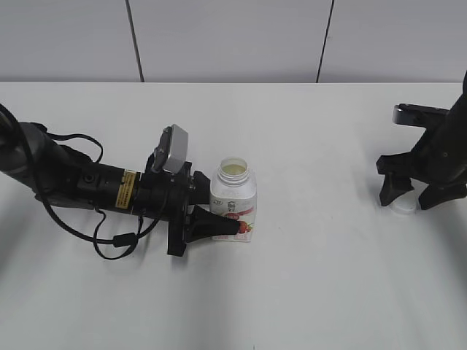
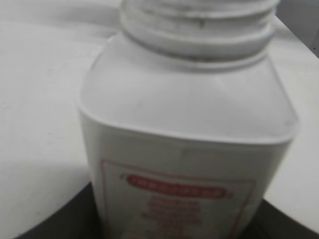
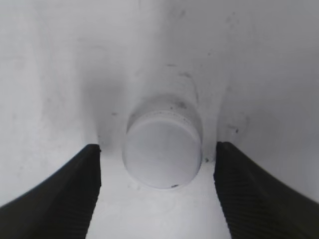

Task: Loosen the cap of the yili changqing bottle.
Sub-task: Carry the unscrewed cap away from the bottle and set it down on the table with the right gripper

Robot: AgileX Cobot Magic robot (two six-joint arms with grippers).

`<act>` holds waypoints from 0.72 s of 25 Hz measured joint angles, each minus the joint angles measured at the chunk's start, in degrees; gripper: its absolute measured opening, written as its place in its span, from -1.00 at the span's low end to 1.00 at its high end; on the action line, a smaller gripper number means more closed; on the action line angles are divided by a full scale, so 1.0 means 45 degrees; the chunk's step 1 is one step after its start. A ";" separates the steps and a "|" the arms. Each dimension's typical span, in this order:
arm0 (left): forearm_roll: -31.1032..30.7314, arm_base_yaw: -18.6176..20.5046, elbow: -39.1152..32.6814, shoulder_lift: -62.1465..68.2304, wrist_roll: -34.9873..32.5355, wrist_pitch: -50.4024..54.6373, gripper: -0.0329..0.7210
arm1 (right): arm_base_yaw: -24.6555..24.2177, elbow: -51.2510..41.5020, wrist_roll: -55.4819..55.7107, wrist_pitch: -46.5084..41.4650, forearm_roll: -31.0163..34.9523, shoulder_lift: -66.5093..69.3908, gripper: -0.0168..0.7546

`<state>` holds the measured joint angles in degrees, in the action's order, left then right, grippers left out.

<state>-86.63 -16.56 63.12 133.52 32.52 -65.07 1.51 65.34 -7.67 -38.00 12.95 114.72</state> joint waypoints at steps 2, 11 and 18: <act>0.0000 0.0000 0.0000 0.0000 0.0000 0.0000 0.08 | 0.0000 0.0124 0.0000 -0.0339 0.0198 0.0000 0.49; 0.0024 0.0000 0.0000 0.0000 0.0172 -0.0013 0.12 | 0.0000 0.1789 0.0006 -0.2679 0.0800 0.0008 0.48; -0.0021 0.0000 0.0000 -0.0340 0.0233 -0.0765 0.57 | 0.0000 0.2216 0.0029 -0.2890 0.0974 0.0008 0.48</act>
<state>-86.73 -16.56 63.12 131.98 33.56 -68.51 1.51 75.31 -7.54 -51.00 17.33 114.76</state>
